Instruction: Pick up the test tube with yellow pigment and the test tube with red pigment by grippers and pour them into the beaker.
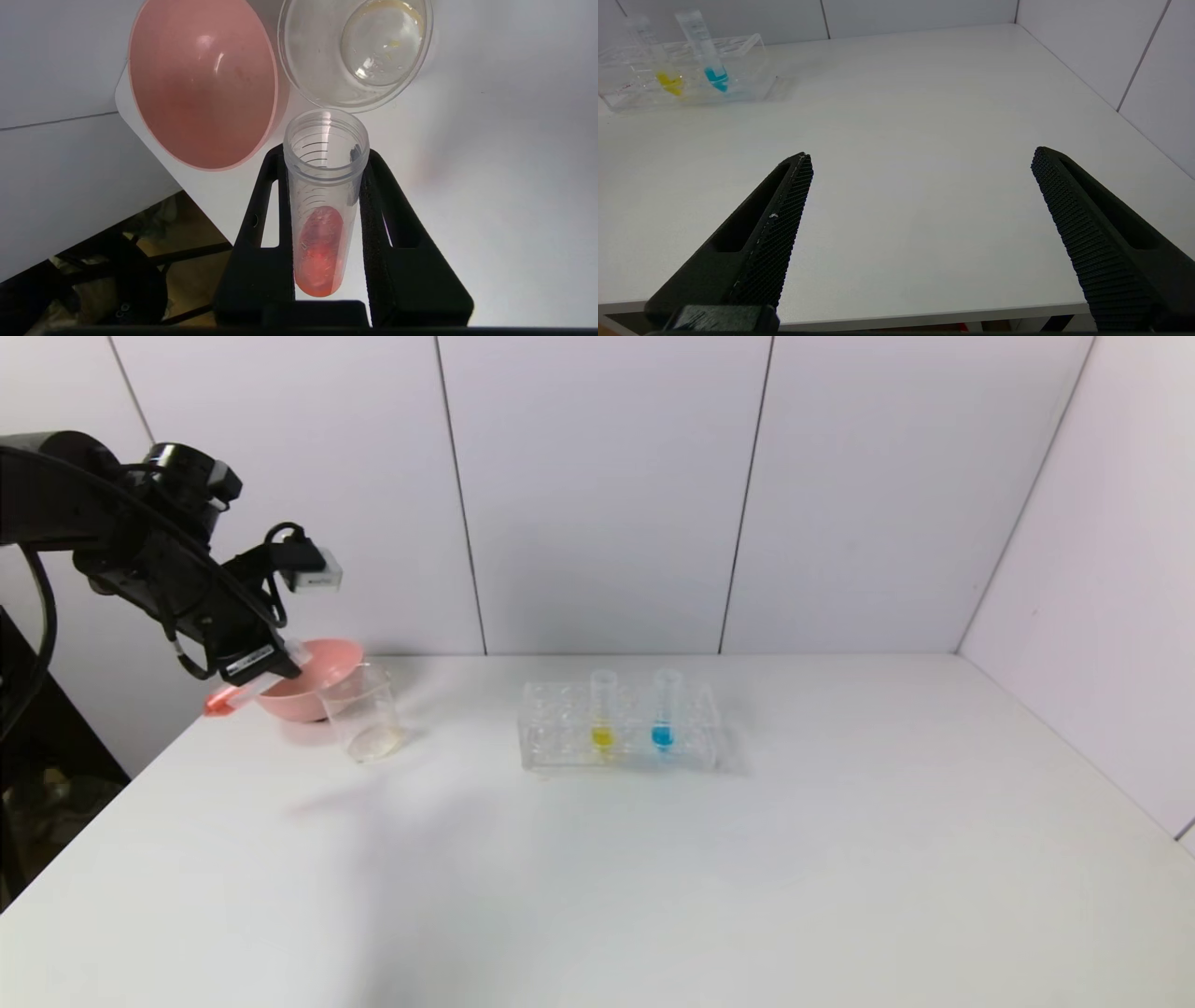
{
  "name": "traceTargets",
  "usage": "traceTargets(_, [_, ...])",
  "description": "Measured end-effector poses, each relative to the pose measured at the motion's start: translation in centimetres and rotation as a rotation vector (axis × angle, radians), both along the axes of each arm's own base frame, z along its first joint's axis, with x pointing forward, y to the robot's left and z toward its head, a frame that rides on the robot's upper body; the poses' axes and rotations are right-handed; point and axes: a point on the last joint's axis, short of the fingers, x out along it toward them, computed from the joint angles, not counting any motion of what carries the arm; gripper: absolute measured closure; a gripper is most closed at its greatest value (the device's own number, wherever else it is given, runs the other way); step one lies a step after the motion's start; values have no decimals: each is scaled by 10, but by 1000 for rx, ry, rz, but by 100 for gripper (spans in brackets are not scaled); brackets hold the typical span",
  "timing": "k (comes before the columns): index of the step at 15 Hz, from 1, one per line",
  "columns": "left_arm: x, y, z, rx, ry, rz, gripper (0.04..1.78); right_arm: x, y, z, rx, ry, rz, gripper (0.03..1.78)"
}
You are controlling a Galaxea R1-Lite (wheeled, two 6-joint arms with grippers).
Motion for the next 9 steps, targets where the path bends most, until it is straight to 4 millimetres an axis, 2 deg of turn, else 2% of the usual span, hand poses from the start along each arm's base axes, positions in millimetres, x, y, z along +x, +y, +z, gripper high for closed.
traceTargets(9, [16,-33,-10,183,-26,39,139,0,0,0,0,0,0,10])
